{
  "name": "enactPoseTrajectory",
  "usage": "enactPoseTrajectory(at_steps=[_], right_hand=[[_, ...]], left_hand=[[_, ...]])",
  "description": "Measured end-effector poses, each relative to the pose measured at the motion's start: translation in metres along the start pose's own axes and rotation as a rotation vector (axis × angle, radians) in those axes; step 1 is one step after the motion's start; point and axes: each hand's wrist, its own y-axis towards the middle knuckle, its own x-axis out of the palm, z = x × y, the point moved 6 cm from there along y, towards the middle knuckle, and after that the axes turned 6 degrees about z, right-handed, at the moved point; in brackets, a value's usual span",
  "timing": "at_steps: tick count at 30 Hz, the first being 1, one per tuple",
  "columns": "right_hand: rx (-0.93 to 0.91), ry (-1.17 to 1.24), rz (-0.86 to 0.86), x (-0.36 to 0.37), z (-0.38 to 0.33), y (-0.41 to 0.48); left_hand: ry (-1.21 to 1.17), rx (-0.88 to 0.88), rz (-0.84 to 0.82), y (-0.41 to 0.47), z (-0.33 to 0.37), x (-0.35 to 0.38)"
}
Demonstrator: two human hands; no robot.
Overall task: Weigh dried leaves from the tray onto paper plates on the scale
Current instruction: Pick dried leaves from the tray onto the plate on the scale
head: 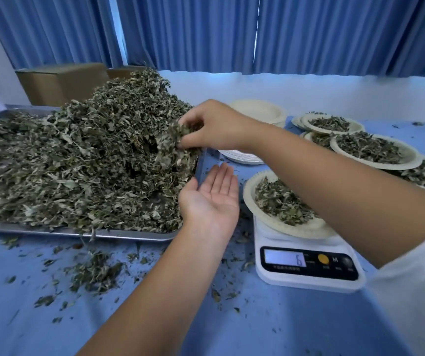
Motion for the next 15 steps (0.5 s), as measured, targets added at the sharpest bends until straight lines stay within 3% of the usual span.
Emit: enactPoseTrajectory(at_steps=[6, 15], right_hand=[[0.113, 0.163, 0.121, -0.069, 0.017, -0.056], [0.256, -0.175, 0.016, -0.089, 0.071, -0.114]], left_hand=[[0.004, 0.003, -0.003, -0.001, 0.001, 0.001], [0.064, 0.025, -0.002, -0.004, -0.002, 0.001]])
